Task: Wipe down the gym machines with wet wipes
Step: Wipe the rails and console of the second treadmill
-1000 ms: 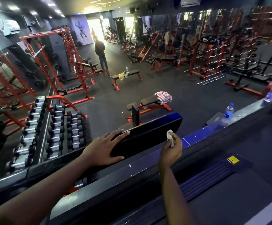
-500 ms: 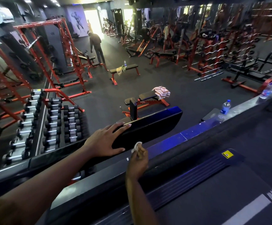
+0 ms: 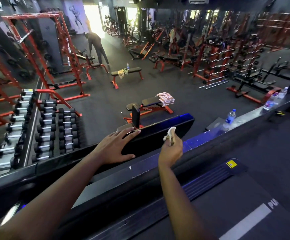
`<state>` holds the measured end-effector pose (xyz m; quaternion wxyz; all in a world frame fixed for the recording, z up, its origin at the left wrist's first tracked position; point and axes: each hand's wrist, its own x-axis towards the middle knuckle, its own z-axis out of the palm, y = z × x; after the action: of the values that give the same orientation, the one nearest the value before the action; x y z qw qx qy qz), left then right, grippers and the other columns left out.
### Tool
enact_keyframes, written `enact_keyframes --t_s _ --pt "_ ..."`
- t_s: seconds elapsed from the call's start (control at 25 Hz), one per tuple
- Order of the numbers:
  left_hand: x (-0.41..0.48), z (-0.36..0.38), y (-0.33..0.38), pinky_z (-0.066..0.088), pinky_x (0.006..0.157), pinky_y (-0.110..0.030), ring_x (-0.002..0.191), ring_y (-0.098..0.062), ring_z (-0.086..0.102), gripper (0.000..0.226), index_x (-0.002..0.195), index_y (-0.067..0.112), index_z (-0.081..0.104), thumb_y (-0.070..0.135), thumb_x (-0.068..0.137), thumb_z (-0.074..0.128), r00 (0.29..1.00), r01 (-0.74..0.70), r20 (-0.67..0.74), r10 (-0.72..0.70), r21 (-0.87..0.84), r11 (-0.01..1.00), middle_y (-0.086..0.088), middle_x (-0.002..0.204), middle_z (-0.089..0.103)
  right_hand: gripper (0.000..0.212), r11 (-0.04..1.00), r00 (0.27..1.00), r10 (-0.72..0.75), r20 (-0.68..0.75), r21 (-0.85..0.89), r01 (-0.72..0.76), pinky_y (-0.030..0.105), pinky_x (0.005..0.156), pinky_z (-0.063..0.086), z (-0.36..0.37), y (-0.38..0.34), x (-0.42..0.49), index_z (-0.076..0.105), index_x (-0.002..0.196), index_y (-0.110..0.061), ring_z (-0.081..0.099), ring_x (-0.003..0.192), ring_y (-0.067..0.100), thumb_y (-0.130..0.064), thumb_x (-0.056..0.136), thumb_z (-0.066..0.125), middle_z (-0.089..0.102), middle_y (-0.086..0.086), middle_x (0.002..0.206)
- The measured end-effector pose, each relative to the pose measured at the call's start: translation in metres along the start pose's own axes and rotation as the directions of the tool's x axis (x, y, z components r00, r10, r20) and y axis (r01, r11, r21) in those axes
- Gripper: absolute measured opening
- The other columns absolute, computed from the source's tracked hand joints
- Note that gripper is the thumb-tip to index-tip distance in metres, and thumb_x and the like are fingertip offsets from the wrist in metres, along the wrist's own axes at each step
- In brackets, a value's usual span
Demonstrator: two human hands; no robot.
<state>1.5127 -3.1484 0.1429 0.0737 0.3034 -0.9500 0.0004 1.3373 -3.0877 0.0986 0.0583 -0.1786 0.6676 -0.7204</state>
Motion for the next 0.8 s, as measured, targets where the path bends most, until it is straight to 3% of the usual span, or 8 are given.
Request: enact_keyframes --t_s 0.16,0.32,0.44,0.56,0.64,0.72,0.8 --pt "-0.037 -0.004 -0.014 0.028 0.112 -0.037 0.135 -0.02 0.037 0.085 0.151 0.035 0.009 0.071 0.079 0.038 0.996 0.057 -0.074 -0.057 -0.008 0.998 0.004 0.155 0.024 0.018 0.995 0.972 -0.096 0.213 -0.019 0.102 0.0 0.067 0.035 0.004 -0.013 -0.056 0.069 0.105 -0.005 0.048 0.075 -0.002 -0.01 0.091 0.058 0.046 -0.018 0.081" --pt "-0.07 -0.004 -0.03 0.036 0.109 -0.044 0.132 -0.022 0.042 0.082 0.151 0.032 0.014 0.068 0.081 0.04 0.993 0.093 -0.086 -0.087 0.074 0.993 0.0 0.152 0.032 0.017 0.976 0.808 -0.134 0.573 -0.064 0.207 0.008 0.068 0.039 -0.002 -0.022 -0.093 0.062 0.107 -0.019 0.044 0.073 -0.007 -0.023 0.095 0.051 0.041 -0.025 0.087" --pt "-0.073 -0.003 -0.029 0.045 0.1 -0.043 0.124 -0.024 0.052 0.083 0.15 0.028 0.021 0.068 0.08 0.042 0.992 0.082 -0.109 -0.065 0.156 0.984 -0.003 0.145 0.043 0.016 0.881 0.812 -0.401 0.425 -0.066 0.469 0.016 0.065 0.04 -0.01 -0.024 -0.079 0.071 0.095 -0.003 0.045 0.073 0.003 -0.002 0.082 0.062 0.057 -0.001 0.089" --pt "-0.072 -0.002 -0.027 0.051 0.091 -0.039 0.114 -0.024 0.059 0.084 0.148 0.026 0.026 0.068 0.078 0.045 0.988 0.082 -0.142 -0.057 0.178 0.981 -0.003 0.14 0.05 0.023 0.877 0.881 -0.322 0.345 -0.24 0.415 0.014 0.08 0.04 -0.018 -0.041 -0.01 0.068 0.106 0.0 0.053 0.092 0.009 0.003 0.085 0.057 0.061 0.011 0.111" --pt "-0.071 -0.002 -0.026 0.052 0.087 -0.038 0.111 -0.024 0.061 0.085 0.148 0.027 0.025 0.068 0.077 0.045 0.986 0.087 -0.155 -0.059 0.181 0.98 -0.001 0.139 0.05 0.033 0.79 0.864 -0.237 0.444 -0.43 0.438 0.024 0.085 0.041 -0.02 -0.046 0.037 0.062 0.119 -0.003 0.053 0.111 0.024 0.005 0.09 0.049 0.059 0.01 0.123" --pt "-0.071 0.0 -0.027 0.052 0.084 -0.037 0.108 -0.023 0.062 0.085 0.148 0.028 0.025 0.069 0.076 0.045 0.984 0.093 -0.166 -0.062 0.192 0.977 0.001 0.139 0.05 0.04 0.615 0.785 -0.199 0.587 -0.549 0.566 0.029 0.086 0.041 -0.015 -0.046 0.05 0.059 0.123 -0.003 0.05 0.109 0.028 0.009 0.089 0.043 0.06 0.009 0.123" --pt "-0.07 0.001 -0.026 0.053 0.083 -0.038 0.106 -0.023 0.063 0.086 0.148 0.029 0.025 0.069 0.075 0.044 0.982 0.102 -0.176 -0.067 0.198 0.975 0.001 0.138 0.051 0.041 0.559 0.728 -0.216 0.65 -0.53 0.638 0.029 0.091 0.04 -0.007 -0.048 0.033 0.055 0.127 -0.004 0.046 0.108 0.025 0.008 0.089 0.043 0.059 0.007 0.126"
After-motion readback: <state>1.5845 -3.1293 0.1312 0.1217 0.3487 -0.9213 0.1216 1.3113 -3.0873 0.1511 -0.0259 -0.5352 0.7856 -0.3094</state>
